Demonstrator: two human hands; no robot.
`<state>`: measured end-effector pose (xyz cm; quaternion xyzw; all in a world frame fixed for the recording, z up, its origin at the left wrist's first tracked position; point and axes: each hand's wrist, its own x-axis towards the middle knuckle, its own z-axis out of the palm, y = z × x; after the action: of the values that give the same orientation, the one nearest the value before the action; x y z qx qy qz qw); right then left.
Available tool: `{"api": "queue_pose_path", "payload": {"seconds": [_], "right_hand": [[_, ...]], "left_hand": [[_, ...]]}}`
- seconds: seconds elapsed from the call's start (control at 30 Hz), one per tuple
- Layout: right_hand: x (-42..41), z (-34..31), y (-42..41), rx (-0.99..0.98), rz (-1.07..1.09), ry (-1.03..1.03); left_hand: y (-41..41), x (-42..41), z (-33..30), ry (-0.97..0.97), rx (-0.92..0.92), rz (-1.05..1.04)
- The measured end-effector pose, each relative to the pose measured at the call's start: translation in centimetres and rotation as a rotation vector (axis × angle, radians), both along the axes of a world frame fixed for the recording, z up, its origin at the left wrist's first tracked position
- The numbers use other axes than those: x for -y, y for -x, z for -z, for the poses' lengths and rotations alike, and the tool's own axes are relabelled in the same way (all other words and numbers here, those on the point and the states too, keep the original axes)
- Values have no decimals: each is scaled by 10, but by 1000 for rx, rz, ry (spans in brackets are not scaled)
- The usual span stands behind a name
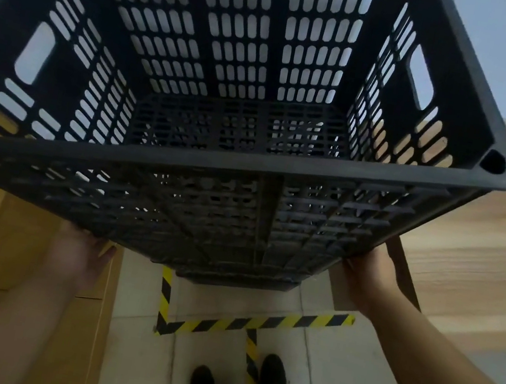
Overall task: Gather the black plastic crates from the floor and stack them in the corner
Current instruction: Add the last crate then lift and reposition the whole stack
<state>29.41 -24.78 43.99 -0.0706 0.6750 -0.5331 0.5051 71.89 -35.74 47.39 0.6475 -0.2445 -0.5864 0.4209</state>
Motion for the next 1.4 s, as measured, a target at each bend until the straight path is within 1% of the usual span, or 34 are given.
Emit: {"api": "queue_pose_path", "payload": {"seconds": [0.03,0.13,0.27,0.33,0.47,0.67,0.77,0.87,0.93,1.0,1.03,1.13,1.27,1.33,1.4], "right_hand": [[-1,-2,-3,0,-2,-35],[-5,3,-6,-26,-11,-13],[-19,36,-14,-54,20,-59],[-25,65,-17,-59,36,-73],[-32,116,-31,-70,56,-134],[-34,218,-45,-83,45,-114],[-30,265,-37,-43,143,-113],[-19,290,-22,-19,175,-7],[-5,297,-20,23,217,68],[6,311,-19,-29,218,160],[10,317,-21,-22,239,184],[4,313,-37,-13,264,154],[-12,312,-63,-176,350,64],[-15,312,-75,-201,366,36],[-10,300,-81,-117,453,14]], "left_hand": [[-1,0,4,2,23,-7],[2,0,18,18,85,-19],[-1,-4,57,-3,79,16],[-9,-5,81,-18,50,47],[-25,-6,131,-31,-76,20],[-32,-5,234,-43,-4,34],[-27,2,278,-16,-4,52],[-22,14,312,42,-10,87],[-21,21,329,83,-7,100],[-21,27,347,88,-2,66],[-23,30,353,84,4,52],[-29,42,359,32,-31,34],[-38,59,355,24,-38,31],[-39,61,353,38,-13,39],[-39,55,355,58,9,69]]}}
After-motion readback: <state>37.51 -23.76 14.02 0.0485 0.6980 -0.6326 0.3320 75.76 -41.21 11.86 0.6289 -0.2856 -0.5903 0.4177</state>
